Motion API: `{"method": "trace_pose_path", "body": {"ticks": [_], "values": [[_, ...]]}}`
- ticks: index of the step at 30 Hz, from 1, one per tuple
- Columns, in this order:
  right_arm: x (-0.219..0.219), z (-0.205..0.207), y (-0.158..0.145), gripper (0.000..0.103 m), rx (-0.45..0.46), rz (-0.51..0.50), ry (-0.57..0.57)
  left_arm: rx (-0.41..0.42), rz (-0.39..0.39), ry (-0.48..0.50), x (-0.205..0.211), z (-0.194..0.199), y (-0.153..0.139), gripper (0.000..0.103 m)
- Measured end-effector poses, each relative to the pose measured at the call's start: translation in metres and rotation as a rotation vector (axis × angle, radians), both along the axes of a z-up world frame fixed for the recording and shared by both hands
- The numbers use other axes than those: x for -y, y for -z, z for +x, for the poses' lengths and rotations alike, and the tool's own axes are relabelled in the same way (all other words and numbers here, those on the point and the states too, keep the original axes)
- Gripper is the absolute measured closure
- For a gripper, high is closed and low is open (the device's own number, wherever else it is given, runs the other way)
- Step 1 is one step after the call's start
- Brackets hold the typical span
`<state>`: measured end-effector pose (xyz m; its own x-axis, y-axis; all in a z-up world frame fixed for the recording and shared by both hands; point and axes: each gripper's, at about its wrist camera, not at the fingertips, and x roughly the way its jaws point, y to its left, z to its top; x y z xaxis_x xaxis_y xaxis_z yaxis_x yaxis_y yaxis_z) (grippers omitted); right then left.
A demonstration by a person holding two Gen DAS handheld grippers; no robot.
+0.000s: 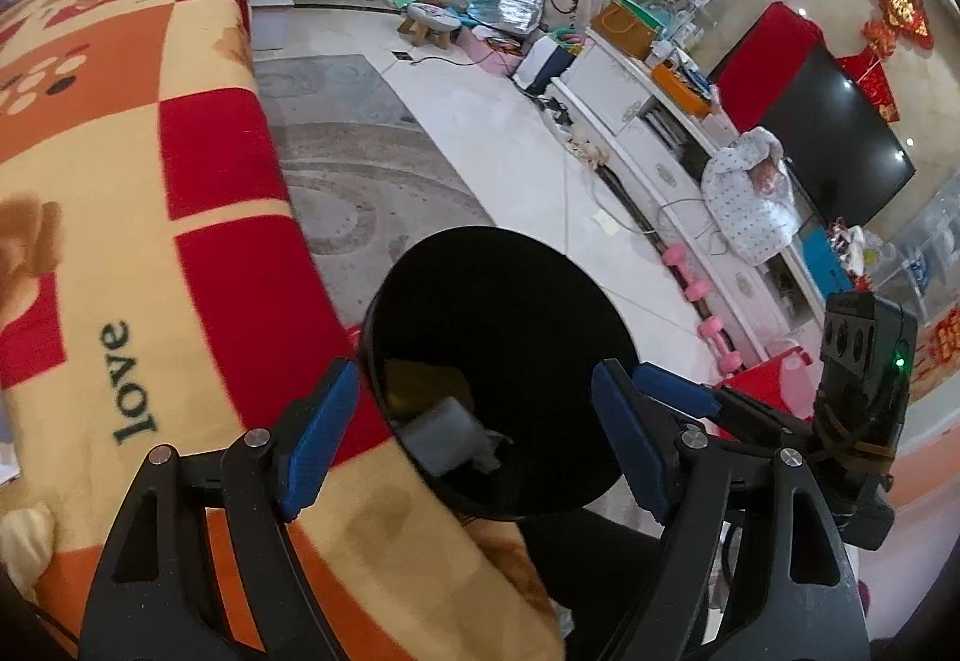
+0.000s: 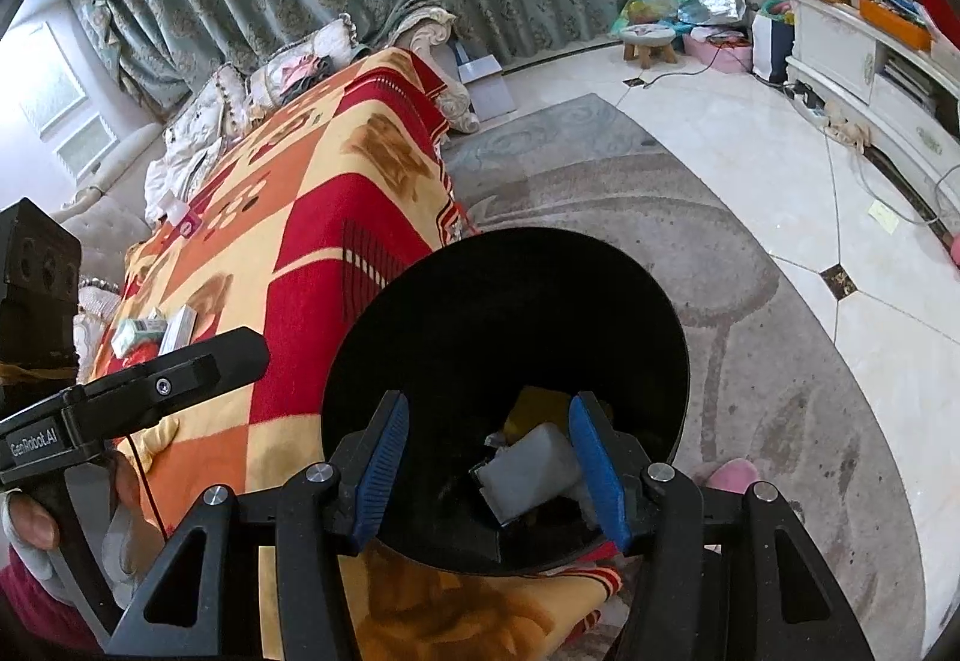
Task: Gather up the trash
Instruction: 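Open both tools to drop the foam block and white bag into the bin, then move both tools back to the trash pile on the blanket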
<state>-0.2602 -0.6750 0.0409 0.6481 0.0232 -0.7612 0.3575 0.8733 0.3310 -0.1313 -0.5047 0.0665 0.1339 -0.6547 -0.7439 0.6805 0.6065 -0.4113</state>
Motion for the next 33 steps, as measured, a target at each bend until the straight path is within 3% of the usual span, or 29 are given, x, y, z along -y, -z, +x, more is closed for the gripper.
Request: {"method": "trace_pose_path", "body": {"ticks": [18, 26, 33], "values": [[-0.04, 0.013, -0.01, 0.049, -0.001, -0.012, -0.083, 0.113, 0.06, -0.13, -0.066, -0.002, -0.016, 0.024], [-0.079, 0.03, -0.015, 0.048, 0.006, -0.008, -0.156, 0.144, 0.082, -0.227, -0.123, 0.005, -0.027, 0.024], [-0.126, 0.055, -0.017, 0.048, 0.012, -0.005, -0.259, 0.154, 0.114, -0.359, -0.2, 0.02, -0.032, 0.024]]}}
